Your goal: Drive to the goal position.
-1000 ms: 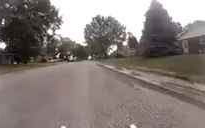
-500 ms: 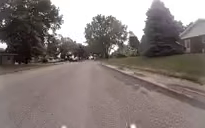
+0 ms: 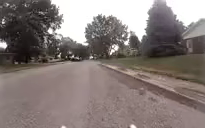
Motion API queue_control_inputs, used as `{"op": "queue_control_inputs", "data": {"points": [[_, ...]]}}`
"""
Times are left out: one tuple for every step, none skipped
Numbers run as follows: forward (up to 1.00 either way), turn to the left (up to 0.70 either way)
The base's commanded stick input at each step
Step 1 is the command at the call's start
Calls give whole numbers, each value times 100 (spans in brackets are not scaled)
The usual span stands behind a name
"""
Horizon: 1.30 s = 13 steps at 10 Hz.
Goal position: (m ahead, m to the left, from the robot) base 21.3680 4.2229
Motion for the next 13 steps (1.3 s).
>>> {"op": "queue_control_inputs", "data": {"points": [[50, 0], [50, 0], [50, 0], [50, 0], [50, 0], [50, 0], [50, 0], [50, 0], [50, 0], [50, -39], [50, -50], [50, -27], [50, -2]]}}
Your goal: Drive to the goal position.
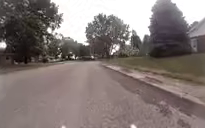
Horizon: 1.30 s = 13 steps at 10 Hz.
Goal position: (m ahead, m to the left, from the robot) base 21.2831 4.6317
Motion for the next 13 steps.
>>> {"op": "queue_control_inputs", "data": {"points": [[50, 0], [50, 0], [50, 0], [50, 0], [50, 0], [50, 0], [50, 0], [50, 0], [50, 0], [50, 0], [50, 0], [50, 0], [50, 0]]}}
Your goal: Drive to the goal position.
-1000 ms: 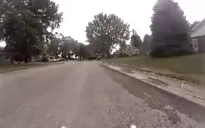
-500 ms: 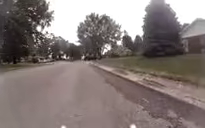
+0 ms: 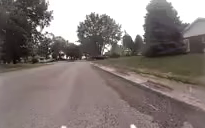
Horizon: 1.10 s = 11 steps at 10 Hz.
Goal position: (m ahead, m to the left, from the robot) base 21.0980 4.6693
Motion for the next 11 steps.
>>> {"op": "queue_control_inputs", "data": {"points": [[50, 0], [50, 0], [50, 0], [50, 0], [50, 0], [50, 0], [50, 0], [50, 0], [50, 0], [50, 0], [50, 0]]}}
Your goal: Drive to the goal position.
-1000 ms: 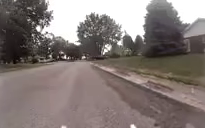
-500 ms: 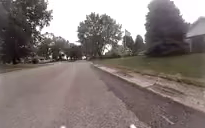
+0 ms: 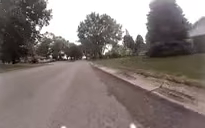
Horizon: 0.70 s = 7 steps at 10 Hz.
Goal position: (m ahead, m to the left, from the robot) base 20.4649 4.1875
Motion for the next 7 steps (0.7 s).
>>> {"op": "queue_control_inputs", "data": {"points": [[50, 0], [50, 0], [50, 0], [50, 0], [50, 0], [50, 0], [50, 0]]}}
